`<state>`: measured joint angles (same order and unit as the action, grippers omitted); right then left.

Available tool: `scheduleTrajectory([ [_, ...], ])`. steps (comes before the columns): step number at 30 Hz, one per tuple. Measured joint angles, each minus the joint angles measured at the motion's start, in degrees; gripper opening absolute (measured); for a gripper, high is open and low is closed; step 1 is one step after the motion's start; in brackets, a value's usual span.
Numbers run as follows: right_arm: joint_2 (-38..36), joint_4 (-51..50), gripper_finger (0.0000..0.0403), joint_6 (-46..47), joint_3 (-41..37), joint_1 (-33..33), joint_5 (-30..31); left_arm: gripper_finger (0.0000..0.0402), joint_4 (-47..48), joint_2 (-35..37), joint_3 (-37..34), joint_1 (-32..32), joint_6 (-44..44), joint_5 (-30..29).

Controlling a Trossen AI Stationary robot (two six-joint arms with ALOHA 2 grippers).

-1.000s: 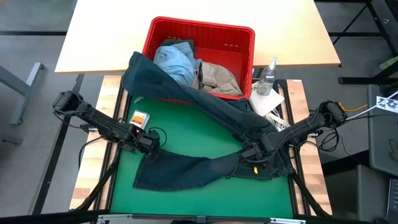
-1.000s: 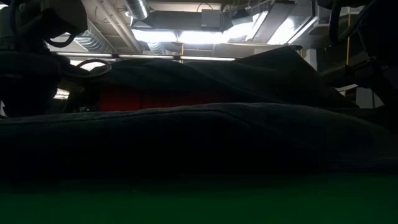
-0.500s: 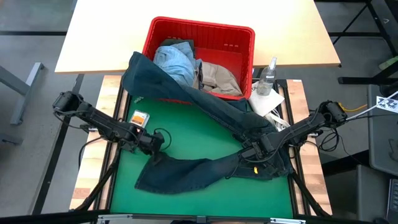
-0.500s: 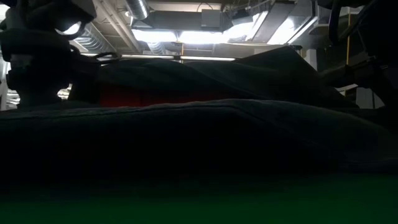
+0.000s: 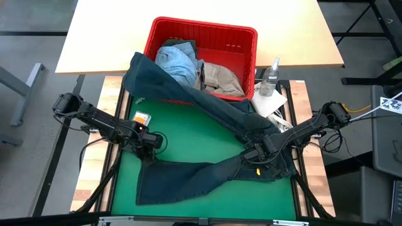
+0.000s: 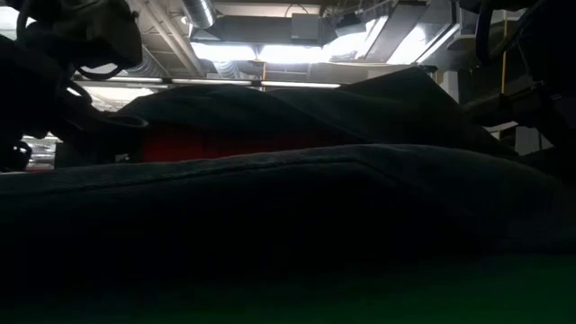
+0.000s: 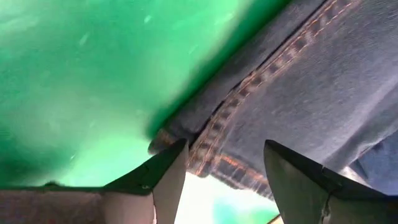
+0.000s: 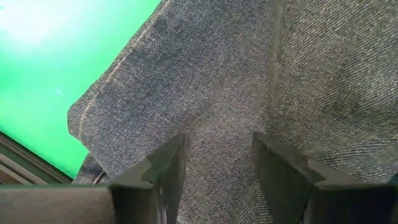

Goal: Fold laundry
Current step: Fold the dark blue jeans

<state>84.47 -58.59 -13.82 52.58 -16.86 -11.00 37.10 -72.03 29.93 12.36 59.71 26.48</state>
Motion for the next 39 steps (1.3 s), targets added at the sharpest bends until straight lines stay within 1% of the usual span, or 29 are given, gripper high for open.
scheduleTrajectory([
  [6, 0.00, 0.02, 0.0186, 0.00, 0.00, 0.00, 0.00, 0.0207, 0.33, 0.02, 0.00, 0.00, 1.25, -1.72],
  [10, 0.00, 0.09, 0.0186, 0.00, 0.00, 0.00, 0.00, 0.0207, -1.29, 0.03, 0.00, 0.02, 1.24, -1.52],
  [21, 0.00, 0.13, 0.0186, 0.00, 0.00, 0.00, 0.01, 0.0207, -0.63, 0.09, 0.00, 0.02, 0.89, -2.12],
  [23, 0.00, 0.16, 0.0186, 0.00, 0.00, 0.00, 0.02, 0.0207, -0.63, 0.09, 0.00, 0.02, 0.45, -3.93],
  [27, 0.00, 0.17, 0.0186, 0.00, 0.00, 0.00, 0.02, 0.0207, -0.63, 0.09, 0.05, 0.02, -0.26, -11.89],
  [29, 0.00, 0.17, 0.0186, 0.01, 0.00, 0.00, 0.02, 0.0207, -0.72, 0.13, 0.13, 0.02, -0.23, -14.33],
  [31, 0.00, 0.17, 0.0186, 0.02, 0.00, 0.00, 0.02, 0.0207, -0.97, 0.13, 0.13, 0.02, -0.16, -13.59],
  [35, 0.00, 0.17, 0.0186, 0.00, 0.00, 0.00, 0.02, 0.0207, -1.67, 0.20, 0.11, 0.05, -0.29, -4.40],
  [36, 0.00, 0.18, 0.0186, 0.00, 0.00, 0.00, 0.02, 0.0207, -1.72, 0.47, 0.11, 0.07, -0.29, -3.02],
  [37, 0.00, 0.20, 0.0186, 0.00, 0.00, 0.00, 0.02, 0.0207, -1.79, 0.83, 0.11, 0.05, -0.27, -2.70],
  [39, 0.00, 0.20, 0.0186, 0.00, 0.00, 0.00, 0.02, 0.0207, -1.97, 1.98, 0.11, 0.00, -0.24, -4.17],
])
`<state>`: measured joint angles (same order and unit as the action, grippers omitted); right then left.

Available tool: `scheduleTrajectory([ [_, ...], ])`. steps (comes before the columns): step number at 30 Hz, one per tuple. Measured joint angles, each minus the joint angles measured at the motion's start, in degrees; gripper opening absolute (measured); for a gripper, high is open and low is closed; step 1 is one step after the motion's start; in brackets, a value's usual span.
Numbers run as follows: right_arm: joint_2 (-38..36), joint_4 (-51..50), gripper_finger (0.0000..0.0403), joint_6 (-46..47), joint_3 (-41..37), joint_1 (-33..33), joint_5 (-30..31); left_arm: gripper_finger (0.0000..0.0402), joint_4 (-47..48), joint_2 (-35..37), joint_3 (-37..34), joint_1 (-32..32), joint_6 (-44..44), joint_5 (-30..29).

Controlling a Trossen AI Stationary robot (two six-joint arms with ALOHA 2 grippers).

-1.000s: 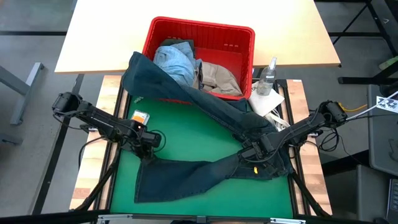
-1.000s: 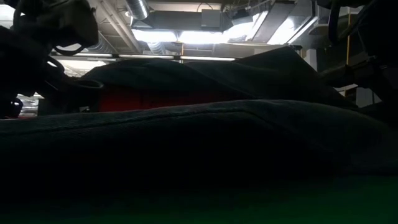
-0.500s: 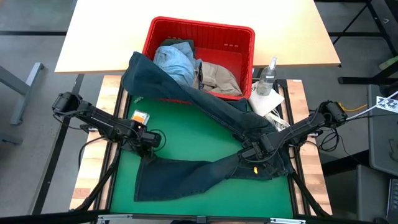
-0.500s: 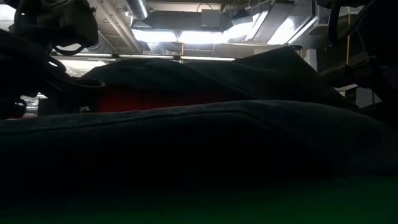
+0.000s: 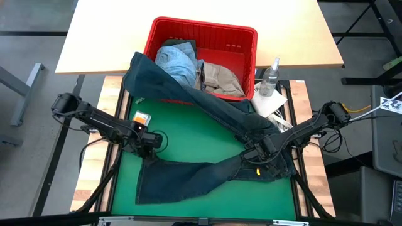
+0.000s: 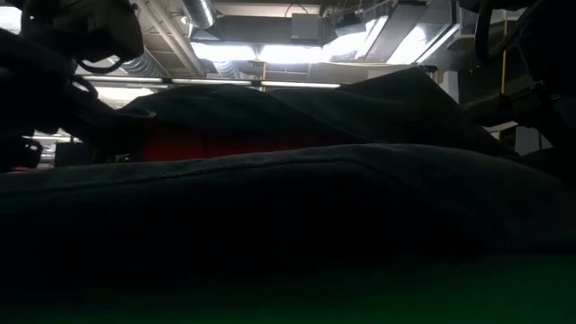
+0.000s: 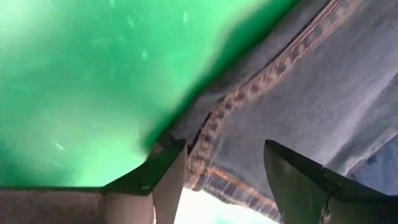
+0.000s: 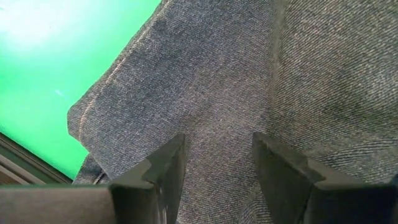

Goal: Fold laundry
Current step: Fold the dark blue jeans

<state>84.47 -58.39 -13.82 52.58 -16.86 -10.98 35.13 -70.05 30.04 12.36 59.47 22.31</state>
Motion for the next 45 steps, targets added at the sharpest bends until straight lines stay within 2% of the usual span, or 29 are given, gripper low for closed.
scheduleTrajectory([
  [9, 0.00, 0.04, 0.0186, 0.00, 0.00, 0.00, 0.00, 0.0207, -0.11, 6.09, 0.00, 0.18, -0.03, -13.95],
  [14, 0.00, 0.35, 0.0186, 0.00, 0.00, 0.00, 0.00, 0.0207, -0.08, 6.11, 0.00, 0.96, -0.01, -18.45],
  [18, 0.00, 2.20, 0.0186, -0.66, 0.00, 0.00, 0.02, 0.0207, -0.74, 6.07, -0.07, 1.10, 3.16, -18.73],
  [32, 0.00, 3.43, 0.0186, -1.54, 0.00, 0.00, 0.02, 0.0207, -1.57, 6.05, -0.07, 1.20, 3.40, -17.44],
  [38, 0.00, 3.43, 0.0186, -1.53, 0.00, 0.00, 0.02, 0.0207, -2.02, 6.05, -0.07, 4.26, 5.65, -12.67],
  [45, 0.00, 3.45, 0.0186, -1.55, 0.00, 0.00, 0.02, 0.0207, -2.80, 6.05, -0.07, 7.90, 12.37, -14.89],
])
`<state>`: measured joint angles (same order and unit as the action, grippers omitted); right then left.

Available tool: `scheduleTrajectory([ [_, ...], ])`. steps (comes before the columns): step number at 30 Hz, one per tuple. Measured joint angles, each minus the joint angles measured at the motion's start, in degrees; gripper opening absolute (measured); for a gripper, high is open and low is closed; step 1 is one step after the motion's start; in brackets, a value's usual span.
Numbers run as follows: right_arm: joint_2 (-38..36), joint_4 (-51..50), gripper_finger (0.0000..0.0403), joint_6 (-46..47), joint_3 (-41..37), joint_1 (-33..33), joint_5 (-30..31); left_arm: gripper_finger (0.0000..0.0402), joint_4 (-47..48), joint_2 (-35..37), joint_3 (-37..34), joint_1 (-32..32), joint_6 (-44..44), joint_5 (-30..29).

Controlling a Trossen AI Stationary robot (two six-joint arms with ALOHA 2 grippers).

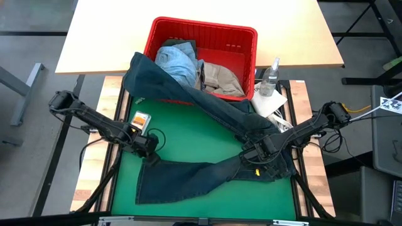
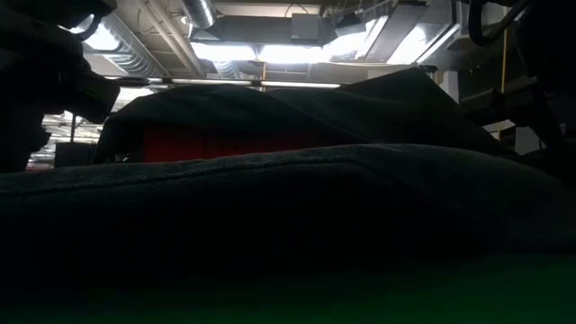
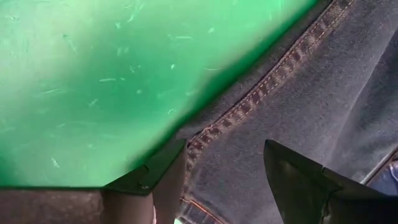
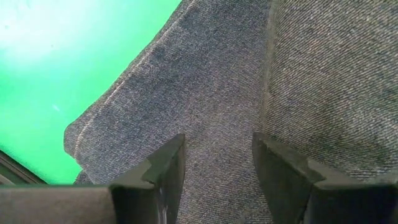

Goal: Fold laundry
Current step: Fold the dark blue jeans

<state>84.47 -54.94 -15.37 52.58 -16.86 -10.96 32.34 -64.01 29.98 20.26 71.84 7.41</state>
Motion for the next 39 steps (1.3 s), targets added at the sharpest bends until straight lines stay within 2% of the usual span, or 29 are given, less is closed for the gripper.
scheduleTrajectory([
  [15, 0.00, 1.51, 0.0186, -0.07, 0.00, 0.00, 0.02, 0.0207, 2.80, -4.63, -0.04, 5.95, 1.11, -3.65],
  [21, 0.00, 1.49, 0.0186, -0.16, 0.00, -0.02, 1.95, 0.0207, 3.23, -8.15, 0.07, 6.97, 1.11, -7.72],
  [29, 0.00, 1.48, 0.0186, -0.14, 0.00, -0.02, 2.63, 0.0202, 3.45, -11.08, 0.37, 7.09, 1.32, -6.33],
  [33, 0.00, 1.46, 0.0186, -0.16, 0.00, -0.02, 4.69, 0.0160, 3.85, -11.08, 0.28, 7.05, 3.20, -6.25],
  [39, 0.00, 1.49, 0.0186, -0.16, 0.00, -0.02, 5.98, 0.0033, 3.17, -11.02, 0.03, 6.75, 7.48, -1.89],
])
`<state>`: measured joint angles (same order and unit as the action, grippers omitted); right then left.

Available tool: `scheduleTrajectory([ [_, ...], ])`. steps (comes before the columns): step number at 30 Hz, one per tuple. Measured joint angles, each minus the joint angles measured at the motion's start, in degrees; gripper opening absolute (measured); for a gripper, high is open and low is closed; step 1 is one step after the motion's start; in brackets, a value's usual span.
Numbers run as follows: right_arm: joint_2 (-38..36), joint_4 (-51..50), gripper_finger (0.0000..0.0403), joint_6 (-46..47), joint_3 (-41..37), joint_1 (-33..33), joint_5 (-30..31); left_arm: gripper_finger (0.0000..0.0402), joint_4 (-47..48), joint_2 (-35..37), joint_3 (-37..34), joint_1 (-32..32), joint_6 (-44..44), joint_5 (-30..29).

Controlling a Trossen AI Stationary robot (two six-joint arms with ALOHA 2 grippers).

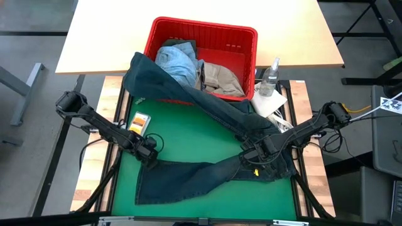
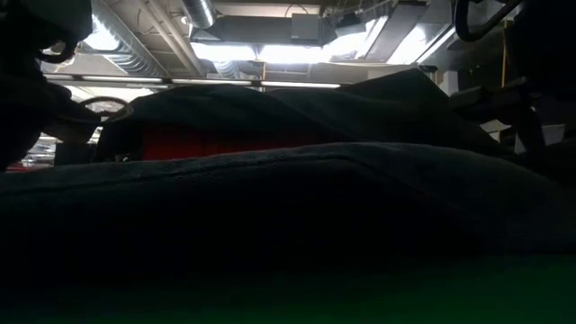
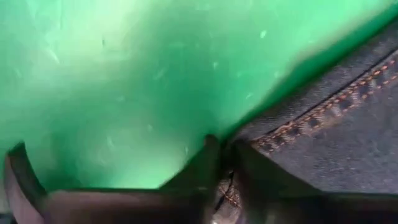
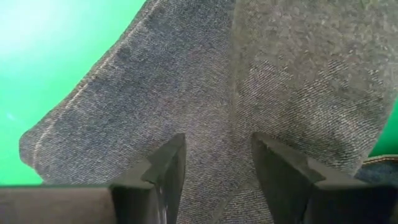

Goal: Fold laundry
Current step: Fold the dark blue jeans

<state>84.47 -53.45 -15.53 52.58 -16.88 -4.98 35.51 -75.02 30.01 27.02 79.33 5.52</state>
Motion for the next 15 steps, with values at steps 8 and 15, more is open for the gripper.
scheduleTrajectory([
  [8, 0.00, 0.00, 0.0186, 0.00, 0.00, 0.00, 0.07, 0.0003, -0.12, 0.06, 0.87, -2.32, 0.22, 6.48],
  [15, 0.00, -0.02, 0.0186, 0.00, 0.00, 0.00, 0.68, 0.0002, 1.49, 0.08, 4.81, -4.12, -4.24, 9.77],
])
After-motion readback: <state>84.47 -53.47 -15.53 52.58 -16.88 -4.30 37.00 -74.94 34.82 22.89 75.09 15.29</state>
